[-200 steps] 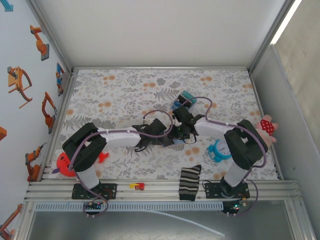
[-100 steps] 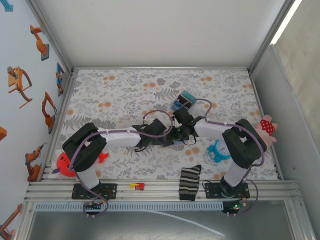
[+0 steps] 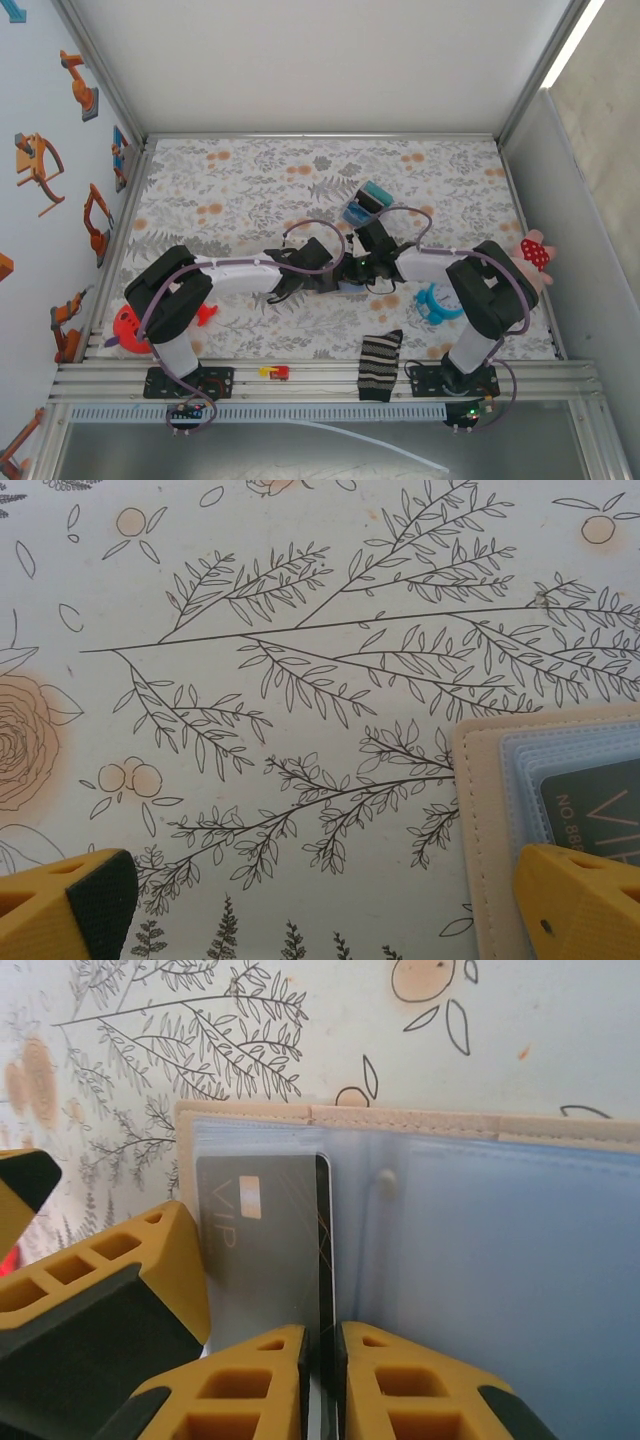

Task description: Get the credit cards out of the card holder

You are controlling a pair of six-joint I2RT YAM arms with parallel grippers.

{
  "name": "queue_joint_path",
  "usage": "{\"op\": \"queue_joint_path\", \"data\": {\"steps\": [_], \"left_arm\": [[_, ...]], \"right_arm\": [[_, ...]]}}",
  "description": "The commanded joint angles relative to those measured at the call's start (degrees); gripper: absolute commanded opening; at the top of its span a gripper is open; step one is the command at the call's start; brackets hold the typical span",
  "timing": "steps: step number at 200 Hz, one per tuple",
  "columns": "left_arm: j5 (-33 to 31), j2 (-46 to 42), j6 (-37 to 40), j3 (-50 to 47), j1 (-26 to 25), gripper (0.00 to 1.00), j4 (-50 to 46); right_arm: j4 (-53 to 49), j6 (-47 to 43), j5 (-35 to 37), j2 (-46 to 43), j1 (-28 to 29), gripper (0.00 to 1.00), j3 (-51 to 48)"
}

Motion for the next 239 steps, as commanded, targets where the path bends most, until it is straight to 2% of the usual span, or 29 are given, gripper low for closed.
{"op": "queue_joint_path", "data": {"steps": [1,88,171,239], "left_arm": [[-1.08,1.22,-0.53,0.55,-0.04,0.97,-4.16],[-1.56,1.58,-0.70,0.98,-0.11,0.97,-4.92],[-1.66,1.79,-1.13,1.07,-0.11,0.97,-5.36],[-2.25,1.46,-1.25,0.89,-0.09,0.97,-6.13]], "right_arm": [[8.84,3.91,-4.92,-1.32,-0.83,0.14,-2.15],[19.48,8.52,-9.16,-1.29,-3.03,0.12,-6.47],[20.59,8.77,-9.52,-1.94,-3.92,0.00,-8.21],[20.77,8.48,-8.32,-3.45,-5.74,0.00,-9.83]]}}
